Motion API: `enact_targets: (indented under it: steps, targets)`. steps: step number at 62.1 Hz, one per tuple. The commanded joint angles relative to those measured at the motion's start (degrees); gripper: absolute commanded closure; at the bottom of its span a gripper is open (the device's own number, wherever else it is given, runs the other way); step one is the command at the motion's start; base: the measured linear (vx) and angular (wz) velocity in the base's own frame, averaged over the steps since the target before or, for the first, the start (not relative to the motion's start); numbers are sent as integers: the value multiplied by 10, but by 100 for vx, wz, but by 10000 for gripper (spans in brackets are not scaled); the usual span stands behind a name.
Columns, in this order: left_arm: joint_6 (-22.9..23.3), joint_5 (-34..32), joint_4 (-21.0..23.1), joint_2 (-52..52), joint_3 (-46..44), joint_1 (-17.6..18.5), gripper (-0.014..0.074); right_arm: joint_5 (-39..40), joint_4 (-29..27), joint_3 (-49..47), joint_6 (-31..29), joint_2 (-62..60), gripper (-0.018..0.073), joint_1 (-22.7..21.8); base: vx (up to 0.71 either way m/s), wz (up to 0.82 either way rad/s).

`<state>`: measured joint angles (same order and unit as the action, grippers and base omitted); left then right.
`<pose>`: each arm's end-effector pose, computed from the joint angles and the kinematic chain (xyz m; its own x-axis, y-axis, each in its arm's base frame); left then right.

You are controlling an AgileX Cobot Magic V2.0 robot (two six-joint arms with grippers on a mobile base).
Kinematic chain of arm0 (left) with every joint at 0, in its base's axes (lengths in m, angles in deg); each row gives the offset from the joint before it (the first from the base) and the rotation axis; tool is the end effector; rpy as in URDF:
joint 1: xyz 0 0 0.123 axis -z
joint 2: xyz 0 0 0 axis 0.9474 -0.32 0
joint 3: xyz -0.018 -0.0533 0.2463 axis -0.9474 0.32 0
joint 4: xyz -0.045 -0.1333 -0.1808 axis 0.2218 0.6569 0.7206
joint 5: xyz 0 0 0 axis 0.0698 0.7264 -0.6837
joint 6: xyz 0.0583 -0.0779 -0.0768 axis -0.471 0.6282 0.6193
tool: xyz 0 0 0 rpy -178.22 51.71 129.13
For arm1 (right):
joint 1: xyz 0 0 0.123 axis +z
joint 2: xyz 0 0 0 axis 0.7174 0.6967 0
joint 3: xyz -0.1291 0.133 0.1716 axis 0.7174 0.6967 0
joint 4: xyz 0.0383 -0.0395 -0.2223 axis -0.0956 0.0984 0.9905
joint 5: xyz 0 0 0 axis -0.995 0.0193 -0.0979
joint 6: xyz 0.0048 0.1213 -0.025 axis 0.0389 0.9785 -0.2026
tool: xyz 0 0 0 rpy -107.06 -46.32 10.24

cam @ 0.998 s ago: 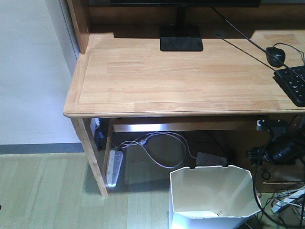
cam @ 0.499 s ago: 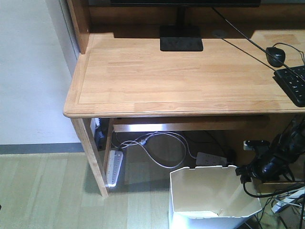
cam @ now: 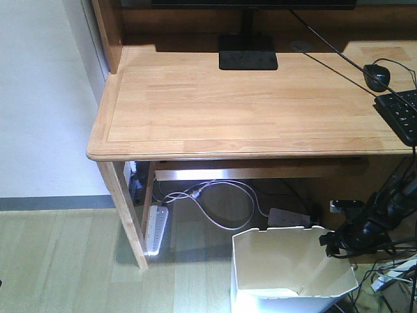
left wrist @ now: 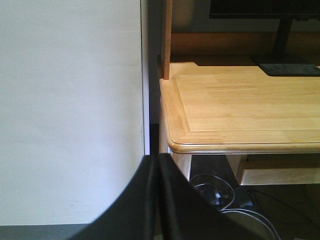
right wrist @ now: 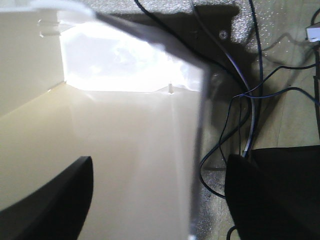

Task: Move trash bin to bedside with robot
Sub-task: 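Lower the right gripper down to the rim of the white trash bin, then close the right gripper on the bin rim and pull it out from under the desk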

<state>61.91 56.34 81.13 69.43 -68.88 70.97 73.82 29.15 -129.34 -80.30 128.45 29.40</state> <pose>0.0967 0.0002 0.1748 -0.1887 -0.0612 -0.9801 -0.0145 0.9981 -0.0595 0.2955 -0.0808 -0.1837 -1.0000 0.0078 -0.0001 0.0078 0.9987 0.0508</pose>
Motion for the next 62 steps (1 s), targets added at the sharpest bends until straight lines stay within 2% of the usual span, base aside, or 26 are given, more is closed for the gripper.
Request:
enact_targets:
  steps: [1,9,18,33,43,52,62]
  targets:
    - [5,-42,2,6,17,2,602,1,-1,-9,-1,-27,29,-28,0,0]
    - [5,-42,2,6,17,2,602,1,2,-10,-16,-21,29,-46,0,0]
    - [5,-42,2,6,17,2,602,2,1,-10,-57,-4,29,-37,0,0]
    - [5,-42,2,6,17,2,602,28,-4,-21,-54,28,29,-30,0,0]
    - [5,-42,2,6,17,2,602,-32,-7,-79,-53,60,55,-30,0,0]
    - [5,-42,2,6,17,2,602,-100,-20,-139,-54,82,162,-27,0,0]
    - [5,-42,2,6,17,2,602,-146,-59,-166,-76,90,433,-26,0,0]
